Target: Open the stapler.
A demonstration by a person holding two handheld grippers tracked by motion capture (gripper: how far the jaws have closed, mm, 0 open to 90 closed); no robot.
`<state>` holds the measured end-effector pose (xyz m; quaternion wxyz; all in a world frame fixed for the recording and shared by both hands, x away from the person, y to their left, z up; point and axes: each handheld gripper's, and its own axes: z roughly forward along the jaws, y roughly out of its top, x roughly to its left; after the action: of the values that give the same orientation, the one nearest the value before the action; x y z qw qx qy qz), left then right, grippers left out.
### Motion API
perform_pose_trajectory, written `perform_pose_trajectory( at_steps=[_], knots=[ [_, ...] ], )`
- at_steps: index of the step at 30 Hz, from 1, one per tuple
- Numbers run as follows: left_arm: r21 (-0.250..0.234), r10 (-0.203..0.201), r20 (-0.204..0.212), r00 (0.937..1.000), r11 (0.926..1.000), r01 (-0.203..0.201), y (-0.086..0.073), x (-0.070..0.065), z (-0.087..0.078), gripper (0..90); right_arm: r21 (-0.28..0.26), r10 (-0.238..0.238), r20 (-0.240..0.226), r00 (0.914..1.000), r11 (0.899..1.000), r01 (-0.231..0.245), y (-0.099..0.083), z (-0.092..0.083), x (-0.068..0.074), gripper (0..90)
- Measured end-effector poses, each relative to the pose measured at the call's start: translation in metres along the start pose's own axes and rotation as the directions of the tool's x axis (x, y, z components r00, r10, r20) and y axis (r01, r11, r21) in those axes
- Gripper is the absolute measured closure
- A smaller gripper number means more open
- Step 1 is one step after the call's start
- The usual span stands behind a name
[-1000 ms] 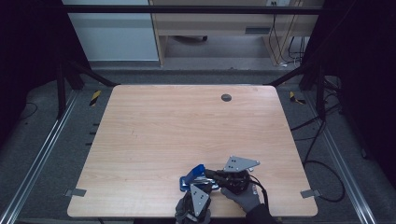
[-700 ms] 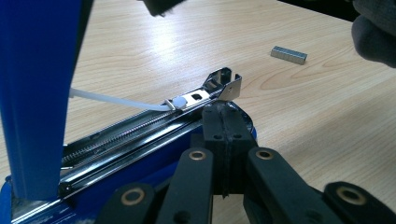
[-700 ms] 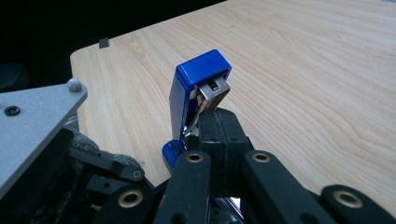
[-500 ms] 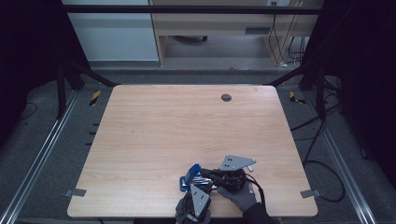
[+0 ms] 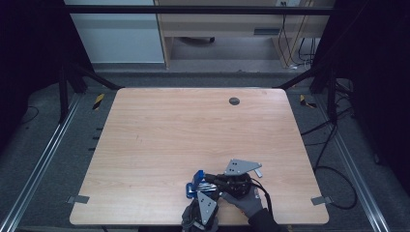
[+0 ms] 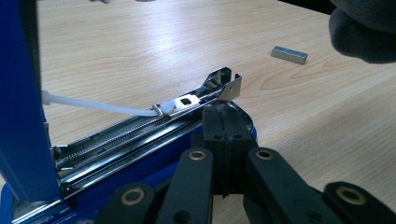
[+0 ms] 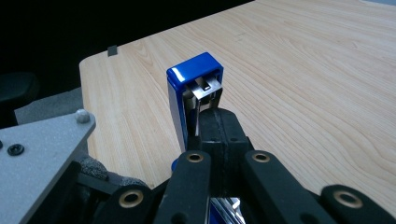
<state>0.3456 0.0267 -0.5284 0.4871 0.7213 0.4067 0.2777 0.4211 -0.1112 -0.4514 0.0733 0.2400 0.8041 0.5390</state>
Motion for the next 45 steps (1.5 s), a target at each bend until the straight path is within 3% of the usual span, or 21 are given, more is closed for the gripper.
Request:
perform_pose_trajectory(
  at_steps=[42,44,45],
  knots=[
    [-0.001,0.006,-0.002,1.0,1.0,-0.006,0.0,0.0,0.0,90.0,0.025,-0.01,-0.087,0.9962,1.0,0.012,0.008,0.021,-0.001,90.0],
    [-0.001,0.026,-0.001,0.9997,0.9997,-0.026,0.0,0.001,0.0,90.0,0.026,-0.009,-0.095,0.9955,1.0,0.011,0.009,0.023,-0.001,90.0],
    [-0.001,0.006,-0.002,1.0,1.0,-0.006,0.0,0.0,0.0,90.0,0.026,-0.008,-0.098,0.9951,1.0,0.011,0.009,0.024,-0.001,90.0]
  ],
)
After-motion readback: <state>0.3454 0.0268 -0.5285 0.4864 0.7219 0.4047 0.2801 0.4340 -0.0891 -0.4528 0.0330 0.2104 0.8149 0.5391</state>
